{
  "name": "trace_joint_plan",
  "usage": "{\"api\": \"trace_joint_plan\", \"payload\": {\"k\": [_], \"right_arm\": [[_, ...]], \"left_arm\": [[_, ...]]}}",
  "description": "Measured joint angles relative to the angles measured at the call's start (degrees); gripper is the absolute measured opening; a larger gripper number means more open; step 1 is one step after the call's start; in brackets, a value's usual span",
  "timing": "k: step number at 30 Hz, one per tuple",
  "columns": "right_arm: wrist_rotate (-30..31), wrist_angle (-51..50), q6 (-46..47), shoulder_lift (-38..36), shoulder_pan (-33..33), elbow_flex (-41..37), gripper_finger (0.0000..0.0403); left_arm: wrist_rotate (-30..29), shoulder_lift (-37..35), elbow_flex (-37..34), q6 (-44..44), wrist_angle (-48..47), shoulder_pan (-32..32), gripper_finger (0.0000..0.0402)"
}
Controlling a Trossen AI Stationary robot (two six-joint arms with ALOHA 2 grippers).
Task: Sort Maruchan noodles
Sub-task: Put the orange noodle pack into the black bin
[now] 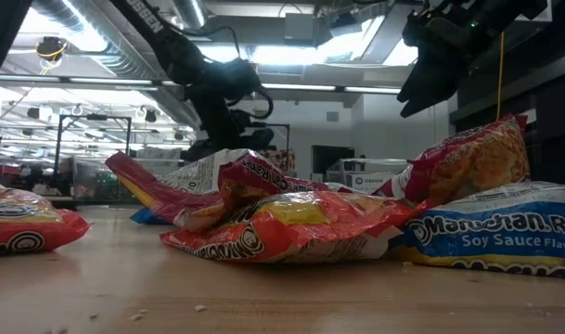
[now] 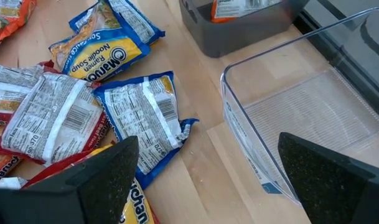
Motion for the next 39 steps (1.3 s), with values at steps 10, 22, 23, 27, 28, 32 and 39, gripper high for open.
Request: {"api": "trace_joint_plan", "payload": {"k": [10, 22, 23, 27, 28, 32, 39], "right_arm": [[2.99, 8.33, -3.05, 0.51, -0.01, -0.02, 0.0369], [-0.84, 27.96, -5.27, 20.91, -7.42, 9.57, 0.0324], [-1.32, 27.76, -6.18, 23.74, -8.06, 11.97, 0.0306], [-2.51, 26.27, -8.99, 34.61, -9.43, 23.50, 0.0211], [-2.53, 24.92, -9.18, 37.18, -9.81, 26.61, 0.0182], [-2.01, 18.51, -10.78, 47.38, -10.59, 38.78, 0.0062], [0.13, 7.27, -12.04, 60.84, -11.80, 55.56, 0.0018]], "left_arm": [[-4.08, 3.53, 12.35, 10.69, -14.55, -2.77, 0.0000], [-6.48, -12.55, 25.11, 11.45, -26.49, -3.69, 0.0000], [-7.12, -14.45, 25.81, 11.78, -26.25, -4.03, 0.0000], [-10.90, -21.12, 26.36, 13.36, -26.68, -5.31, 0.0000], [-12.13, -22.54, 26.36, 13.44, -27.09, -5.57, 0.0000], [-14.72, -27.38, 26.38, 13.43, -29.70, -6.31, 0.0000], [-16.25, -30.52, 26.38, 13.26, -35.73, -6.99, 0.0000]]}}
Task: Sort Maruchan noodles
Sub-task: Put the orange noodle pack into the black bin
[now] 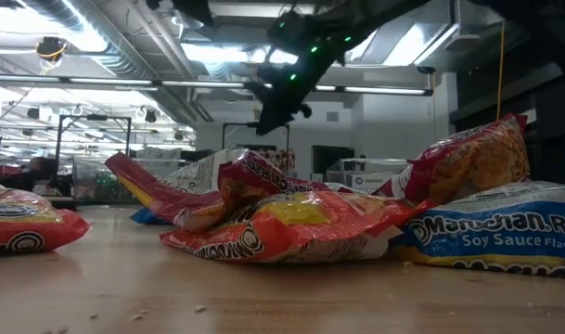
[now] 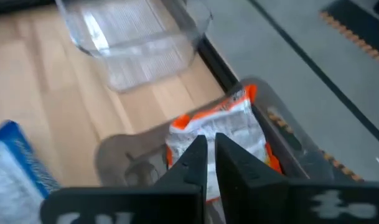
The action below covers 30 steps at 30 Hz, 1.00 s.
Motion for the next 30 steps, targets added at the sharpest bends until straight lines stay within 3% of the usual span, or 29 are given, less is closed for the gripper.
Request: {"api": "trace_joint_plan", "payload": {"k": [5, 9, 18, 22, 30], "right_arm": [[-1.01, -2.01, 1.18, 6.61, -0.73, 6.24, 0.0005], [-1.42, -3.14, 2.77, 9.23, -1.36, 6.64, 0.0003], [-5.63, -3.61, 6.09, 11.13, -2.23, 6.68, 0.0001], [-5.78, -9.04, 7.71, 11.11, -2.45, 6.71, 0.0001], [-3.12, -15.93, -2.86, 11.08, -2.47, 11.76, 0.0000]], "left_arm": [[-0.44, 0.10, -0.02, -0.13, -4.69, 0.02, 0.0000], [-0.48, 0.10, -0.02, -0.13, -6.28, 0.02, 0.0000], [-1.11, 0.09, -0.02, 1.16, -6.41, 0.11, 0.0000], [-1.11, 0.08, -0.02, 1.43, -6.41, 0.11, 0.0000], [-1.13, 0.08, -0.02, 2.90, -6.43, 0.11, 0.0000]]}}
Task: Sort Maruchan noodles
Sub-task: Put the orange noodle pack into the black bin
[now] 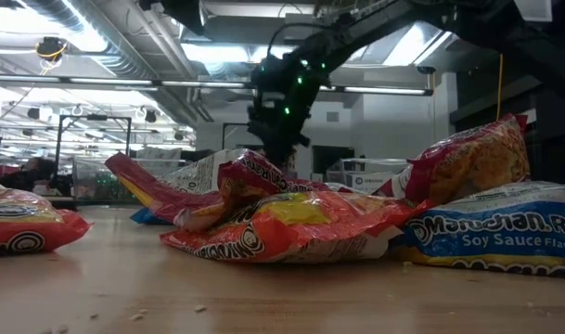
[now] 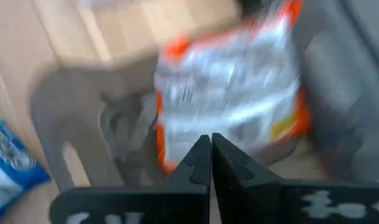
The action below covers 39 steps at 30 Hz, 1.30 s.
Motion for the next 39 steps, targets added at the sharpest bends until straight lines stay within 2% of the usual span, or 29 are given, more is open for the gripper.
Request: {"api": "trace_joint_plan", "payload": {"k": [7, 17, 29, 35, 39], "right_arm": [[1.69, 6.43, -4.38, -0.10, -1.70, 3.85, 0.0000], [-3.66, 10.65, -5.49, 3.82, -4.48, 3.73, 0.0000], [-8.23, 9.33, -6.25, 5.41, -4.76, 3.76, 0.0000], [-11.08, 3.05, -6.23, 5.41, -5.29, 3.76, 0.0000], [-11.54, -1.73, -11.56, 5.41, -5.75, 3.76, 0.0000]], "left_arm": [[0.02, 0.00, 0.00, 0.11, 0.00, 0.00, 0.0000], [0.00, 0.02, -0.02, 0.14, -0.25, 0.00, 0.0000], [-0.29, 0.02, -0.02, 0.14, -2.65, 1.21, 0.0000], [-0.37, 0.00, -0.02, 0.14, -2.68, 1.29, 0.0000], [0.34, 0.01, -0.04, 0.23, -3.04, 1.30, 0.0000]]}}
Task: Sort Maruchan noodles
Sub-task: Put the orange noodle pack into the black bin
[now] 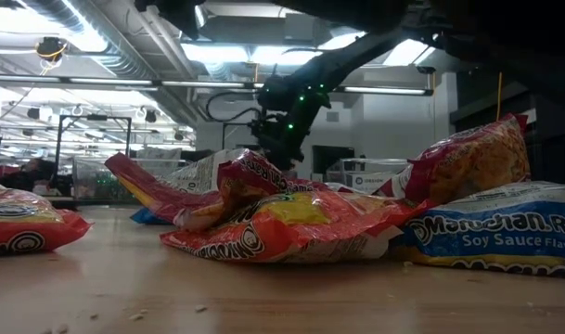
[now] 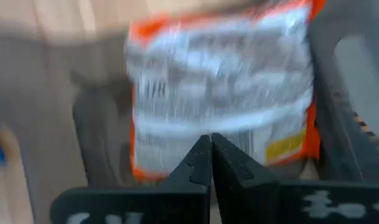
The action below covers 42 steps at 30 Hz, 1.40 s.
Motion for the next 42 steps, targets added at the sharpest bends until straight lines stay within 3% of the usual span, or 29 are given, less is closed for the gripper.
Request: {"api": "trace_joint_plan", "payload": {"k": [3, 7, 14, 21, 34, 38, 42], "right_arm": [[1.48, -3.58, -9.45, 0.00, 0.28, 1.30, 0.0000], [5.56, 0.85, -16.55, -0.13, 1.84, 6.34, 0.0000], [4.49, 8.79, -21.18, 0.86, 1.15, 8.40, 0.0000], [5.93, 8.28, -27.37, 6.33, 1.99, 8.24, 0.0000], [4.03, 1.02, -29.20, 6.72, 0.84, 8.55, 0.0000], [4.21, -3.59, -29.21, 6.86, 0.90, 14.00, 0.0000], [0.34, -4.69, -25.88, 5.75, 1.01, 18.19, 0.0000]], "left_arm": [[1.03, -0.01, 0.00, 1.39, -0.09, 0.31, 0.0000], [2.33, -0.01, 0.00, 1.90, -0.40, 0.74, 0.0000], [7.18, 0.00, 0.00, 2.45, -1.83, 2.15, 0.0000], [8.02, -0.01, 0.00, 2.45, -3.23, 2.20, 0.0000], [7.87, 0.01, 0.00, 2.94, -3.23, 2.20, 0.0000], [7.77, -0.01, 0.00, 4.13, -3.21, 2.20, 0.0000], [7.84, -0.01, 0.00, 4.28, -3.22, 2.93, 0.0000]]}}
